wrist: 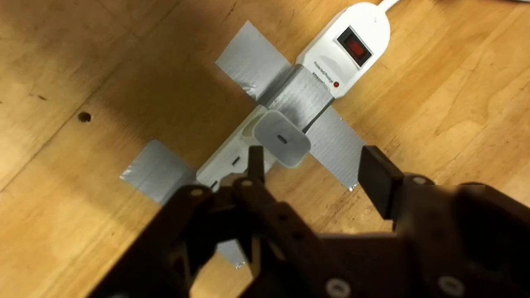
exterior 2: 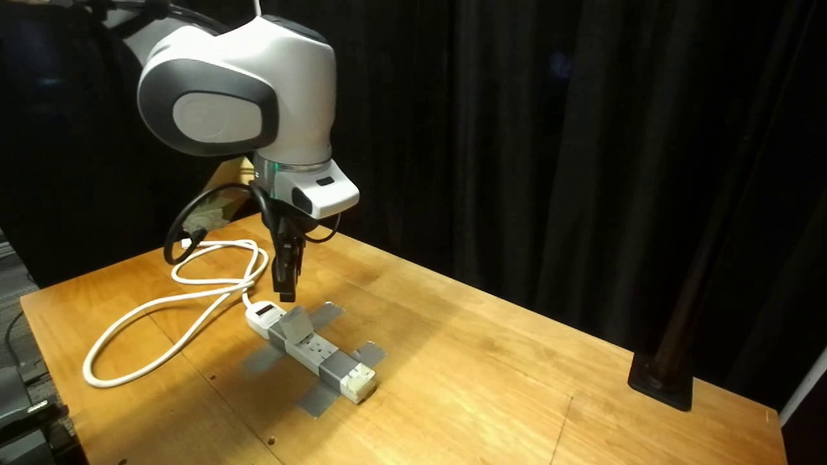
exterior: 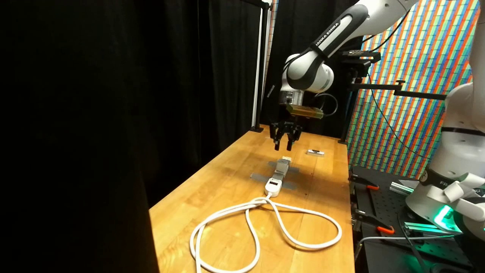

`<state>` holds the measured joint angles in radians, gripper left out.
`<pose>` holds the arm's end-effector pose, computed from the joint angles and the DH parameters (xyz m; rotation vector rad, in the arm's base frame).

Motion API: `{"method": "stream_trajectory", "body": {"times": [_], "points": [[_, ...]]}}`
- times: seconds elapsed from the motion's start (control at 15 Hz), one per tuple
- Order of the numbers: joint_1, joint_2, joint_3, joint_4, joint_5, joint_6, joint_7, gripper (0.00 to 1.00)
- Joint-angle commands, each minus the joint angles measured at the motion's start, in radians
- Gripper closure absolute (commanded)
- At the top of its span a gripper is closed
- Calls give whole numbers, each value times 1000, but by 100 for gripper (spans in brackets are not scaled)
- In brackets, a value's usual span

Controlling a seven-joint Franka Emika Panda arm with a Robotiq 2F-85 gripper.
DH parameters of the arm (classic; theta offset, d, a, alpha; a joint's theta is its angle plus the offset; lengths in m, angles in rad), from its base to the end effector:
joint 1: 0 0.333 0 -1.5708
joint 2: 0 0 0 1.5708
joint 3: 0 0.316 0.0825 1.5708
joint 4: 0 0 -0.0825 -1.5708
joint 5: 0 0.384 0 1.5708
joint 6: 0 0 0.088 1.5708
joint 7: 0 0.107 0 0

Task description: Put the charger head on the slot on the extension cord

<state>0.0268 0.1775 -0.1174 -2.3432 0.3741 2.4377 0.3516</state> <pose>0.5045 -0.0458 0.2519 -2.7430 1.0596 0.1538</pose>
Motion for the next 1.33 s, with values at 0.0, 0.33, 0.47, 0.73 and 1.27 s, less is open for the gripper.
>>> {"method": "stream_trajectory", "body": {"times": [0.0, 0.33, 0.47, 0.73, 1.27], "points": [[16, -69, 34, -126, -96, 242, 41, 72], [37, -45, 31, -230, -189, 636, 86, 100], [76, -25, -15, -262, -232, 753, 140, 100], [161, -13, -98, -288, -232, 753, 179, 100], [262, -51, -146, -260, -255, 489, 278, 98]]}}
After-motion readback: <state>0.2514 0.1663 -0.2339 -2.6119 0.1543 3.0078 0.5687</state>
